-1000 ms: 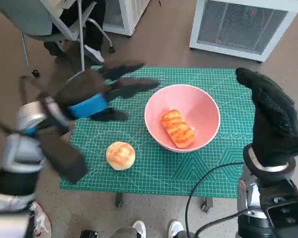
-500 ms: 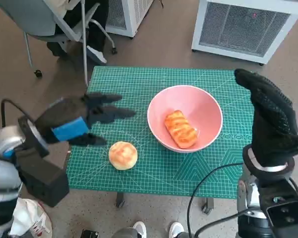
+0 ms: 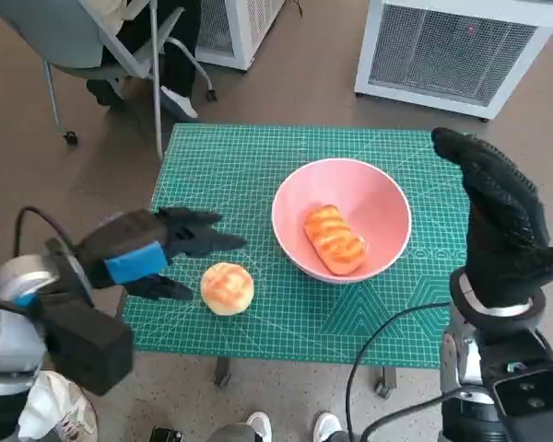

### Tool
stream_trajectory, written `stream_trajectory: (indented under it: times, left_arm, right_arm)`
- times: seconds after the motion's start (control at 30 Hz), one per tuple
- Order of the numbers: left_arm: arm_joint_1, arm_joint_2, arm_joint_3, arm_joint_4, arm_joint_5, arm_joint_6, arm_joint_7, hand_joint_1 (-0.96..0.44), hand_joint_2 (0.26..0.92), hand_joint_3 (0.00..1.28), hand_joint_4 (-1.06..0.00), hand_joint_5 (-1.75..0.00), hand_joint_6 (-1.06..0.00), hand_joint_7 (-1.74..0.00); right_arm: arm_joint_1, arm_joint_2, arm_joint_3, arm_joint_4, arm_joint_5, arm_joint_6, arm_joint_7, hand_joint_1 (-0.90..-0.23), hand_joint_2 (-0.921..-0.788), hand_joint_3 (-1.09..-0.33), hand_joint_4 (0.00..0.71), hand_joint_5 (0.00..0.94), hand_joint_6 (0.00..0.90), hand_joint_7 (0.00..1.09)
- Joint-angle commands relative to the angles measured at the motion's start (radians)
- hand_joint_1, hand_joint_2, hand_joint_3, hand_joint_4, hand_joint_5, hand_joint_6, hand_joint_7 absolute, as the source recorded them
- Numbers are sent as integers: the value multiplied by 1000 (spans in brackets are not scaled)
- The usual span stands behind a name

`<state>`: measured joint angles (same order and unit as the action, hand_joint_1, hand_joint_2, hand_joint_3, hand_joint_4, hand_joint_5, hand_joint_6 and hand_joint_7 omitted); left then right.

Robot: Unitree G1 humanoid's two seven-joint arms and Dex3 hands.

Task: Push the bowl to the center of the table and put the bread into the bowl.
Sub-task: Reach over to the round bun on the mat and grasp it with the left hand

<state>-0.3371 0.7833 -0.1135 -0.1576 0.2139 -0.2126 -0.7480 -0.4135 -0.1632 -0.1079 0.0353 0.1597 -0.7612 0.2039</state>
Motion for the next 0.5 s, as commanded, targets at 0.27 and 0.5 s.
stream_trajectory:
  times: [0.27, 0.5]
  left_arm:
    - [-45, -77, -138, 172, 124, 11, 15, -114, 835, 2, -383, -5, -477, -41]
    - [-96, -126, -214, 320, 207, 14, 30, -119, 847, 13, -385, -13, -468, -24]
  right_arm:
    - [9, -23, -1, -4, 15, 20, 21, -395, -921, -490, 449, 0, 188, 587]
    - [13, -26, -3, -12, 16, 25, 21, -396, -921, -489, 449, 0, 185, 592]
